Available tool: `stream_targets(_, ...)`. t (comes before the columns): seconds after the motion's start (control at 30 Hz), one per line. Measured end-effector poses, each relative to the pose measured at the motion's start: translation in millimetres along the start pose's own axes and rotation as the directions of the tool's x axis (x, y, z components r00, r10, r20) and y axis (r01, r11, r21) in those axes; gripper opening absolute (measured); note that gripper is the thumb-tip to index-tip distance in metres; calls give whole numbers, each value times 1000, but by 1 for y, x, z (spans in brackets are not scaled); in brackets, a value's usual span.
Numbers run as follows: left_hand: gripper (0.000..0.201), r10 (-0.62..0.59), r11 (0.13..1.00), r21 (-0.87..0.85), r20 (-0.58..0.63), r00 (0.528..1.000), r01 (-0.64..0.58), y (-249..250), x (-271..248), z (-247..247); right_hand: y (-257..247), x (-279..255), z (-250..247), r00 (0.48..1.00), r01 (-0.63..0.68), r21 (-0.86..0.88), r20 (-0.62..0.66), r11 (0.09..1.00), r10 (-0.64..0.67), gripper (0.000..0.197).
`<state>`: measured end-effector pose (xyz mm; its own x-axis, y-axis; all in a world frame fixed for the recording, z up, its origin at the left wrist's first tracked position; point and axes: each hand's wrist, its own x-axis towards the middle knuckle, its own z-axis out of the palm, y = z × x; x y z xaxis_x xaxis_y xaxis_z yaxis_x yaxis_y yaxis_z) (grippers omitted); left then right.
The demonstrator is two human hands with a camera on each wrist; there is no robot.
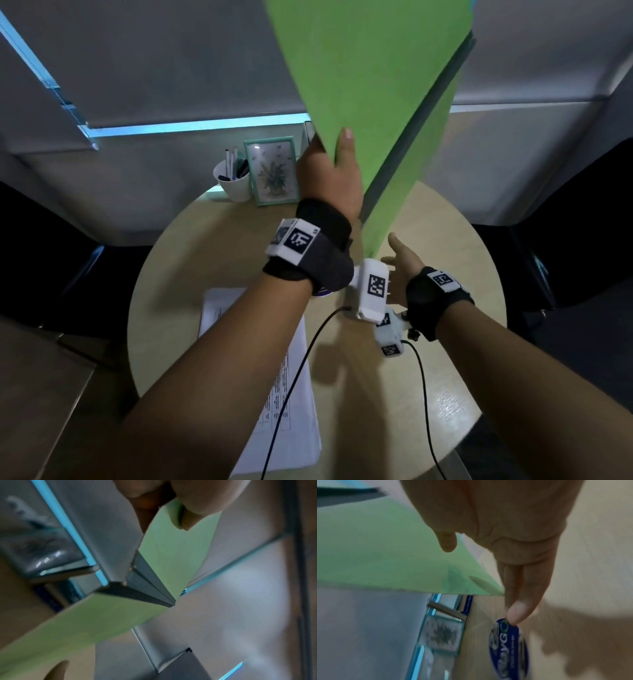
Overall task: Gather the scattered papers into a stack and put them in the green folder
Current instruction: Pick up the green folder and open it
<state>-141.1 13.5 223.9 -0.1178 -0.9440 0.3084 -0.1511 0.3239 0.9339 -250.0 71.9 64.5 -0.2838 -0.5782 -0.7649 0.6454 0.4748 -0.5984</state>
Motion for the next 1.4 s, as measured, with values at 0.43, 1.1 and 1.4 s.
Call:
stream_targets(0.43,62,-584,812,-31,-11,812,583,-89,-3,-18,31,45,-73,879,144,105,-471,984,-78,63)
stream_targets(1.1,39,-850,522,171,183,493,836,-195,-109,10,55,3,-159,769,-337,-727,-579,598,-271,39)
stream_targets(1.4,58,-920,348,290,288,265,891,-214,-110,-10,49,8,-161,806,-385,-814,-526,436,-271,22)
